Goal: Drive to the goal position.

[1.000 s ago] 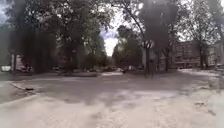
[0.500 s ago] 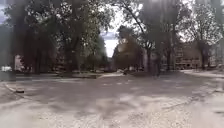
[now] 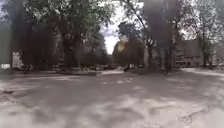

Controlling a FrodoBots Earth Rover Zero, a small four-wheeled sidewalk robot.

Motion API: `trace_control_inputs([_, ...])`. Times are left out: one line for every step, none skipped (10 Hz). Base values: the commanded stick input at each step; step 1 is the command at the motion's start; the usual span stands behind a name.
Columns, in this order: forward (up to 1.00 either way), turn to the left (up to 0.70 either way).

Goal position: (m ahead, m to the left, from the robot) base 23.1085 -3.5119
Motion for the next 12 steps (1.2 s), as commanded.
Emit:
trace_control_inputs([0.85, 0.0])
trace_control_inputs([0.85, 0.0])
trace_control_inputs([0.85, 0.0])
trace_control_inputs([0.85, 0.0])
trace_control_inputs([0.85, 0.0])
trace_control_inputs([0.85, 0.0])
trace_control_inputs([0.85, 0.0])
trace_control_inputs([0.85, 0.0])
trace_control_inputs([0.85, 0.0])
trace_control_inputs([0.85, 0.0])
trace_control_inputs([0.85, 0.0])
trace_control_inputs([0.85, 0.0])
